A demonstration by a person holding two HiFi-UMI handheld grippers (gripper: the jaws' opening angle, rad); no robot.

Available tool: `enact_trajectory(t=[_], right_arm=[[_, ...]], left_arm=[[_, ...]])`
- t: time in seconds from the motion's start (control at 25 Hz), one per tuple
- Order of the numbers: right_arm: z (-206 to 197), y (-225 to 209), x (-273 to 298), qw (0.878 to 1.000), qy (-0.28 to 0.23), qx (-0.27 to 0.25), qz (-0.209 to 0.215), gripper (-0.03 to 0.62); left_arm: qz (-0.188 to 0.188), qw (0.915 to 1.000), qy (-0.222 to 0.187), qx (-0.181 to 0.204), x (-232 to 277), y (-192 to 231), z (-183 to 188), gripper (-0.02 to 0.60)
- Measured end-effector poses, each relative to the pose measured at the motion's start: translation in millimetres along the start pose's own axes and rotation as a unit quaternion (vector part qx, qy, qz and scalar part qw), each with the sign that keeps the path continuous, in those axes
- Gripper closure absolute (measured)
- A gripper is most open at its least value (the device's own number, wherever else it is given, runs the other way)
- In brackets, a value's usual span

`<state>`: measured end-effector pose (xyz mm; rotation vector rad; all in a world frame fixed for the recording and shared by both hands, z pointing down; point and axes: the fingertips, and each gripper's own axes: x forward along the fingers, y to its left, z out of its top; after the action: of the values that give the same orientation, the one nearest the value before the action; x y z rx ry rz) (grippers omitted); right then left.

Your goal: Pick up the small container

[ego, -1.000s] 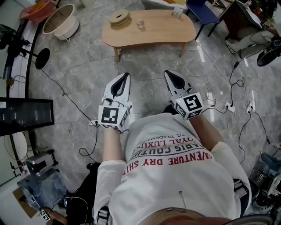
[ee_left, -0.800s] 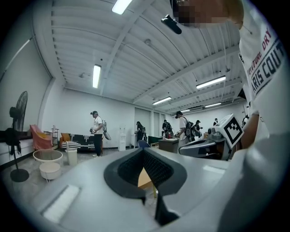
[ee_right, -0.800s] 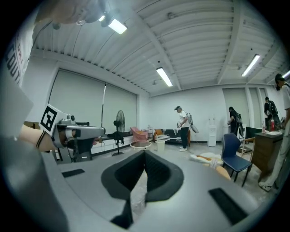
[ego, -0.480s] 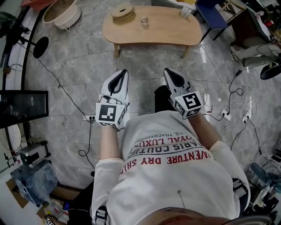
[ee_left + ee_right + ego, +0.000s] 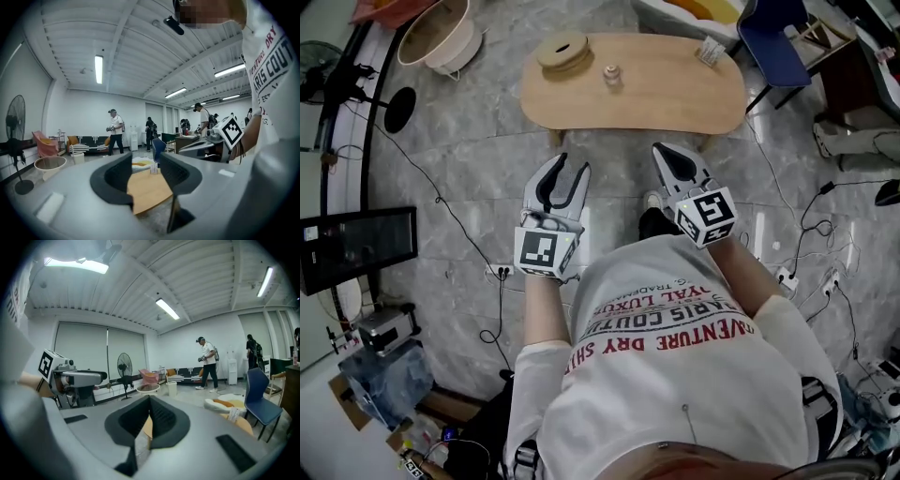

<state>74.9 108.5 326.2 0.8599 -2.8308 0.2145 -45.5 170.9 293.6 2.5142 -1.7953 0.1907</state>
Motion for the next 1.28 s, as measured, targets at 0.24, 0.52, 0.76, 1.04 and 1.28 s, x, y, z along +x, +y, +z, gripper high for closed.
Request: enact_trajectory(t=[0.24,0.52,0.76,1.04,1.28], right_arm=[[10,-82,40,1.0,0.008,0.0,0.023,0.588],[2,-148,71,0.999,0.029,0.012,0.035,0.588],[-5,-176,98,0.998,0.043,0.024,0.025,0.588],[-12,-200,148,0.996,0.07,0.047,0.006,0.588],[-45,-224,205,0.992,0.1,0.069,-0.019,0.588]], left_arm=[[0.02,0.9996,0.017,-0.012,95,17,-7,0.307],[0.066,0.9969,0.032,-0.03,170,44,-23,0.233],[0.044,0.9959,0.065,-0.045,212,60,-46,0.224],[0.005,0.9933,0.102,-0.054,273,97,-99,0.221],[-0.022,0.9881,0.137,-0.067,327,131,-170,0.219]])
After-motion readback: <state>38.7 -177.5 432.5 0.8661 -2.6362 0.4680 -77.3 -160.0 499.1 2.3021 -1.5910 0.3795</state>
